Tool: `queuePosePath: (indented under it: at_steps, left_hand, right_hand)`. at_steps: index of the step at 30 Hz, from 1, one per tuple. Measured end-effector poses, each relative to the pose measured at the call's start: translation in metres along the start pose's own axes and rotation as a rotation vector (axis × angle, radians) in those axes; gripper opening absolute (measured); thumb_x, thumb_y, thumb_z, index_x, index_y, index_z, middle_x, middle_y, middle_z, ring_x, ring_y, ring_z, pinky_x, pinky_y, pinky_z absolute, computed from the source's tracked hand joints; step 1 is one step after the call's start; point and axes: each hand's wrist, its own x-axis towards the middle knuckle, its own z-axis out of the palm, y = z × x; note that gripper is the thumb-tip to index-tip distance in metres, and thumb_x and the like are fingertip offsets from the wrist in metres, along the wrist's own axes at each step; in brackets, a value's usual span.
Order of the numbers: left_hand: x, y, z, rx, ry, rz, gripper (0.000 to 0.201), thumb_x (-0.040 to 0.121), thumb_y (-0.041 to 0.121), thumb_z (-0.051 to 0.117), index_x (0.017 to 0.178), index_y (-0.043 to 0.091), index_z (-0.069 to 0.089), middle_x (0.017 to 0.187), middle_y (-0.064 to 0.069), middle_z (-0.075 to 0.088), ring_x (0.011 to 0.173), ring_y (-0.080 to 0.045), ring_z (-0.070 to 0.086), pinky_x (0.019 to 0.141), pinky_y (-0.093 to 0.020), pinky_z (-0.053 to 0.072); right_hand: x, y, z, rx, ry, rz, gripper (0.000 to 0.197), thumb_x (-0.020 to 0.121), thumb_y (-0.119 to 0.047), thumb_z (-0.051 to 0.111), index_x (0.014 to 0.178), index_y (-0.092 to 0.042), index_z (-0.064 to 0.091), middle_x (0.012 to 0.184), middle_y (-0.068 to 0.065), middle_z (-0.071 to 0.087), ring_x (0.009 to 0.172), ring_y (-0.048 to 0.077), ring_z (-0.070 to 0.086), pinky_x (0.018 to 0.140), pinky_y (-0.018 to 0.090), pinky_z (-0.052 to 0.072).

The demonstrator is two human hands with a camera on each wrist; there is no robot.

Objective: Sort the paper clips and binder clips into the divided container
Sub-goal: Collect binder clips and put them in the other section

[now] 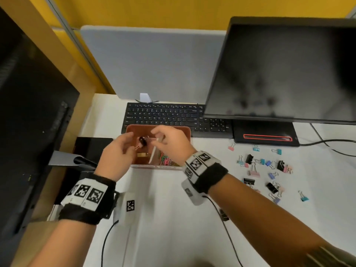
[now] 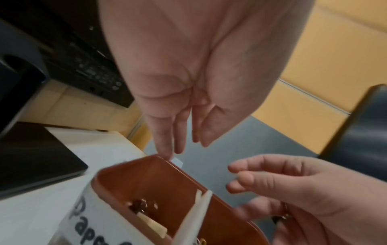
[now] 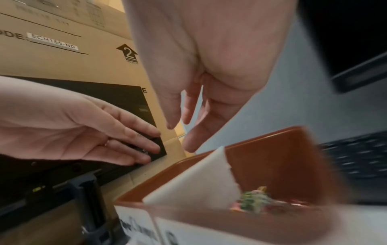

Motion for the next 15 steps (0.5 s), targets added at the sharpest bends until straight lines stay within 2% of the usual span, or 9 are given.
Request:
queuePosePath:
  at_steps: [3,4,6,8,10,12,15]
  left_hand:
    - [-0.021,0.021,0.02,-0.115,-0.049,0.159,0.023,0.086,0.009,0.058,0.106,0.022,0.06,0.103,0.005,0.066,0.091,-0.01,0.063,0.083,-0.025,0.049]
    - [-0.027,0.028,0.032,-0.123,-0.089,0.211,0.021,0.085,0.011,0.06,0.102,0.025,0.06,0.099,0.009,0.065,0.089,-0.007,0.063,0.079,-0.021,0.049]
    - [-0.038,0.04,0.062,-0.116,-0.197,0.278,0.023,0.084,0.014,0.063,0.104,0.027,0.058,0.1,0.013,0.061,0.09,-0.003,0.06,0.077,-0.017,0.048]
    - [-0.046,0.046,0.094,-0.071,-0.314,0.321,0.03,0.085,0.017,0.062,0.113,0.026,0.056,0.108,0.01,0.055,0.095,-0.003,0.055,0.081,-0.02,0.051]
    - [-0.051,0.051,0.132,-0.029,-0.419,0.366,0.038,0.085,0.017,0.062,0.12,0.028,0.052,0.119,0.005,0.047,0.105,-0.007,0.05,0.092,-0.026,0.048]
    - [-0.052,0.055,0.167,0.052,-0.497,0.415,0.046,0.085,0.013,0.058,0.126,0.032,0.048,0.134,0.003,0.038,0.12,-0.013,0.042,0.106,-0.03,0.037]
    - [-0.048,0.059,0.212,0.236,-0.604,0.489,0.056,0.086,0.006,0.05,0.133,0.035,0.041,0.148,0.002,0.025,0.134,-0.022,0.029,0.113,-0.031,0.024]
  right_hand:
    - [-0.035,0.043,-0.031,-0.149,0.064,0.01,0.022,0.086,-0.029,0.061,0.108,-0.026,0.061,0.107,-0.009,0.058,0.08,0.007,0.058,0.083,0.03,0.052]
    - [-0.05,0.061,-0.043,-0.201,0.087,0.051,0.024,0.085,-0.031,0.063,0.109,-0.028,0.061,0.109,-0.01,0.056,0.082,0.007,0.056,0.085,0.03,0.051]
    - [-0.082,0.099,-0.067,-0.303,0.125,0.182,0.034,0.082,-0.034,0.066,0.115,-0.03,0.057,0.114,-0.009,0.052,0.092,0.008,0.053,0.092,0.031,0.047]
    - [-0.109,0.131,-0.086,-0.379,0.167,0.291,0.044,0.078,-0.037,0.07,0.119,-0.03,0.055,0.12,-0.005,0.052,0.102,0.011,0.047,0.1,0.033,0.04]
    - [-0.13,0.156,-0.105,-0.396,0.188,0.366,0.051,0.076,-0.034,0.073,0.122,-0.026,0.054,0.123,0.001,0.051,0.108,0.017,0.044,0.103,0.037,0.037]
    - [-0.139,0.17,-0.118,-0.361,0.175,0.413,0.054,0.076,-0.029,0.073,0.125,-0.024,0.052,0.129,0.004,0.047,0.117,0.024,0.042,0.105,0.037,0.034]
    - [-0.133,0.188,-0.128,-0.35,0.125,0.449,0.055,0.079,-0.027,0.07,0.129,-0.025,0.048,0.142,0.006,0.037,0.129,0.028,0.036,0.107,0.039,0.031]
